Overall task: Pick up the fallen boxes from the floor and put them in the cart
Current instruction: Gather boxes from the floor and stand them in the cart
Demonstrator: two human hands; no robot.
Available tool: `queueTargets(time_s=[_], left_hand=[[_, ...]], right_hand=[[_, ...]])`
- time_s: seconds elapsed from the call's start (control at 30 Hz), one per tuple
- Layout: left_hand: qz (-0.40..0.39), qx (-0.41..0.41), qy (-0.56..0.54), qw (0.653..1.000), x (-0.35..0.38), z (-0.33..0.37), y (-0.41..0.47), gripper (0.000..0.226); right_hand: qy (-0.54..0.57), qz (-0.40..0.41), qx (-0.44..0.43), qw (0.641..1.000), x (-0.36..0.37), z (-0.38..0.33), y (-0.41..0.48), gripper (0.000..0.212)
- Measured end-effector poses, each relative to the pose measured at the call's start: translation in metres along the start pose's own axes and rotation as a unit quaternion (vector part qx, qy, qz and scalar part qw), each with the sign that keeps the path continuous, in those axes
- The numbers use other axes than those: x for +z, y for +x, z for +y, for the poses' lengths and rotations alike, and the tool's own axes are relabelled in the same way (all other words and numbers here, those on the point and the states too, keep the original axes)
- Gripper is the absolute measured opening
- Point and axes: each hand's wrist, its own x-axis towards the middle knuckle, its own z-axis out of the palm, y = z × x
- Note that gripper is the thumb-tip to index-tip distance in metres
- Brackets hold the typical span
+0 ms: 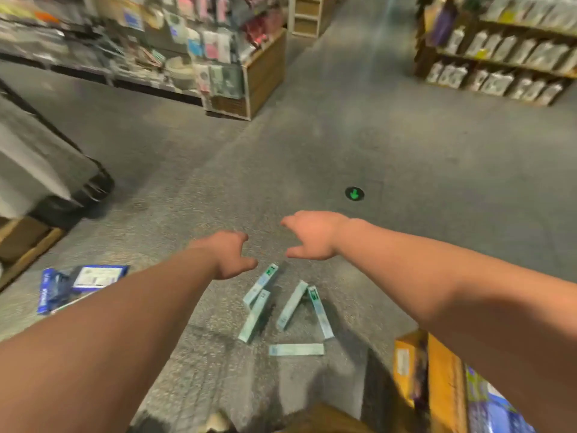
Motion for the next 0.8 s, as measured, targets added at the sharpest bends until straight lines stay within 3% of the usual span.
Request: queueTargets(time_s=[0.2,0.43,0.6,0.8], left_hand=[[-0.055,0.039,0.025,0.997,0.023,0.034,0.063,0.082],[-0.129,0.077,0.031,0.988,0.076,0.041,0.186,0.066],[-0.164,0.064,0.031,0.984,0.161,0.047,0.275,0.058],[-0.214,0.001,0.017,0.977,0.303,0.051,0.381,0.046]], right_hand=[[0.048,-0.039,0.061,0.996,0.042,0.067,0.007,0.065],[0.09,-0.096,0.122,0.984,0.115,0.122,0.072,0.063],[0.114,-0.141,0.137,0.974,0.209,0.17,0.15,0.059],[0.095,-0.222,0.077,0.967,0.374,0.233,0.253,0.062]])
